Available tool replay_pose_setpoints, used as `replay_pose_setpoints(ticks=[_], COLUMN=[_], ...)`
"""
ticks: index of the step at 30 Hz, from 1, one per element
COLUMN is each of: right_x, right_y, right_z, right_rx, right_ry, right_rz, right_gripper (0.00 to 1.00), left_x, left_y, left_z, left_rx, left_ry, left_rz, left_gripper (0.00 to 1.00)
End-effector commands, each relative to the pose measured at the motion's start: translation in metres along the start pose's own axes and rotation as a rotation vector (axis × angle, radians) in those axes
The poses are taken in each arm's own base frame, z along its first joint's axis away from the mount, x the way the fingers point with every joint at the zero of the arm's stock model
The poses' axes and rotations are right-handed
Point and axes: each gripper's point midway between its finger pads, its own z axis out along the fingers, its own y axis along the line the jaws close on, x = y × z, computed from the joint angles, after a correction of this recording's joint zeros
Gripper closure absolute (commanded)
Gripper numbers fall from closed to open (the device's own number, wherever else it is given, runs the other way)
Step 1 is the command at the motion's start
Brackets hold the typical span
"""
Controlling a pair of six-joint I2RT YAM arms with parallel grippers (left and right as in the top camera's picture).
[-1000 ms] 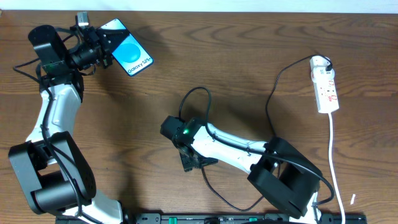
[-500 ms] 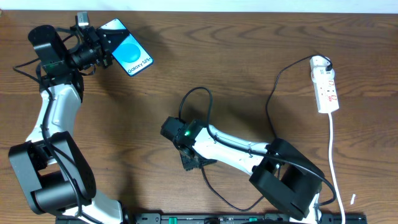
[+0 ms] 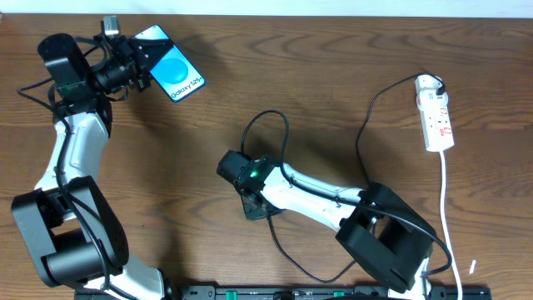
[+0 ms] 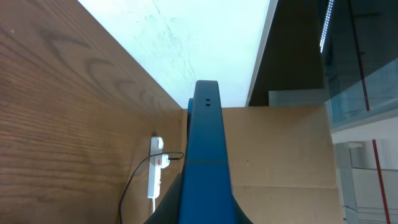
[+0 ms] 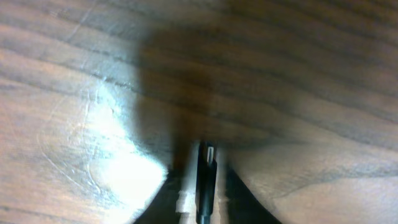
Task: Plug charger to phone and switch on socket
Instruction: 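Lower the right gripper onto the black cable's connector and grasp it, then lift the cable connector with the right gripper toward the phone's bottom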
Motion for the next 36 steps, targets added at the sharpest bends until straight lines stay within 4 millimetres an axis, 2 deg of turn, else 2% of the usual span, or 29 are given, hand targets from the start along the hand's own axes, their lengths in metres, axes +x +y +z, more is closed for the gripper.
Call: replay_pose_setpoints(ticks=[1,7,13,18,23,30,36], right_x=[0.013,0.018,-0.003,-0.027,-0.044,-0.069,-0.075], right_y=[-0.029,-0.023,-0.021,0.009,0.040,0.037,0.030], right_z=[0.029,0.029,0.013,-0.015,-0.056,-0.095,-0.127], right_rx=[0.111,0.057,-0.087,-0.432,-0.839,-1.116,-1.318], right_ry=[0.066,0.112,0.170,0.166,0.090,-0.023,-0.163], right_rz=[0.009,-0.012,-0.030,-0.236,-0.404,-0.441,-0.578], right_gripper=[0.99,0.99,0.99,0.99,0.99,0.99,0.99], left_x=[0.001,0.001,0.001,0.001,0.001,0.000,0.000], left_y=[-0.022,-0.021,-0.021,-0.021,-0.021,-0.021,-0.021], left_z=[-0.002,-0.002,-0.002,-0.002,-0.002,-0.002,-0.002], left_rx=[0.025,0.024,0.024,0.024,0.024,0.023,0.023], left_ry=[0.008,0.007,0.007,0.007,0.007,0.002,0.002], left_rz=[0.069,0.068,0.068,0.068,0.068,0.069,0.080], left_gripper=[0.93,0.92,0.93,0.92,0.93,0.93,0.92])
